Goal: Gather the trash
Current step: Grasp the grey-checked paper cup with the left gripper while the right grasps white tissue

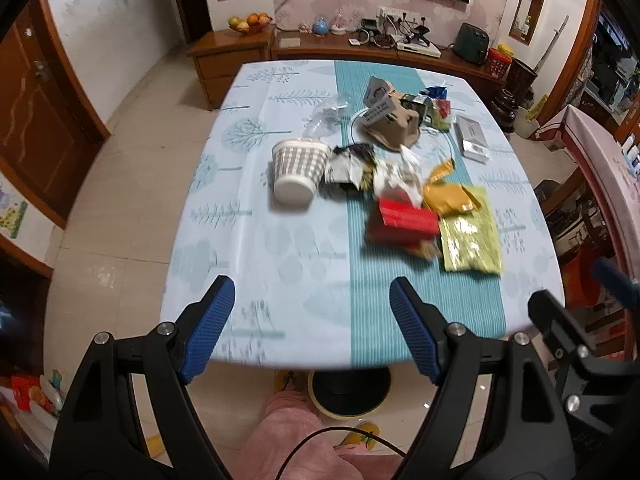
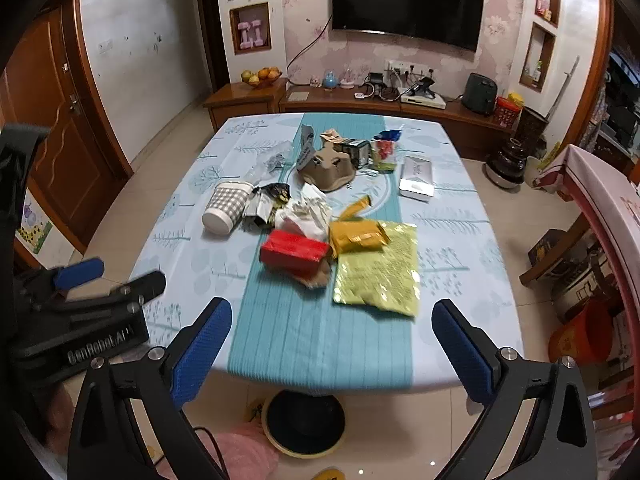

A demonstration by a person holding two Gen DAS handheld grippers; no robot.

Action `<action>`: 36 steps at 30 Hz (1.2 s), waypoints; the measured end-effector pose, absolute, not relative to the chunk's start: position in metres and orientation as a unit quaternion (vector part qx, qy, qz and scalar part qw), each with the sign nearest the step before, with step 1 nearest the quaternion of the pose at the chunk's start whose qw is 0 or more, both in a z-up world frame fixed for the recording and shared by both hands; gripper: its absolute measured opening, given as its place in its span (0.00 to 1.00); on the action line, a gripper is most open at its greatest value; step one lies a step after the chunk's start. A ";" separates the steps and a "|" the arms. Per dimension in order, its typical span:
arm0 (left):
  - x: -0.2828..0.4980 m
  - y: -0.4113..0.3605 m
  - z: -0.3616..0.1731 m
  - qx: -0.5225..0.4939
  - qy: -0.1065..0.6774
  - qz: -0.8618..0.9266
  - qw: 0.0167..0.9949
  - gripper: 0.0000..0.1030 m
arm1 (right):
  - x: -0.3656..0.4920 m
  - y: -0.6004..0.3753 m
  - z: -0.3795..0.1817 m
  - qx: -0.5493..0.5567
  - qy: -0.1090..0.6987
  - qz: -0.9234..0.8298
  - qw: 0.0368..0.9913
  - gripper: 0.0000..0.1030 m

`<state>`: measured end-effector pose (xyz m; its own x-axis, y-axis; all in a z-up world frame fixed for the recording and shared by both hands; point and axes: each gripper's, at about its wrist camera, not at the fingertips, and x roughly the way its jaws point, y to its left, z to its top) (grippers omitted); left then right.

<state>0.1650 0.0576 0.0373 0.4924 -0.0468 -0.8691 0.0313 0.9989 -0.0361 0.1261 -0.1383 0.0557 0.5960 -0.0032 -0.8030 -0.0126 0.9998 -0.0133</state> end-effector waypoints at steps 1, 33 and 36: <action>0.184 0.065 0.036 -0.013 0.511 -0.032 0.859 0.75 | 0.140 -0.136 0.054 0.000 0.458 0.006 0.889 0.82; 0.434 0.119 -0.140 -0.115 0.699 -0.142 0.691 0.75 | 0.395 -0.123 -0.122 0.091 0.616 -0.063 0.780 0.51; 0.436 0.111 -0.143 -0.110 0.698 -0.149 0.692 0.63 | 0.396 -0.119 -0.121 0.091 0.614 -0.064 0.781 0.45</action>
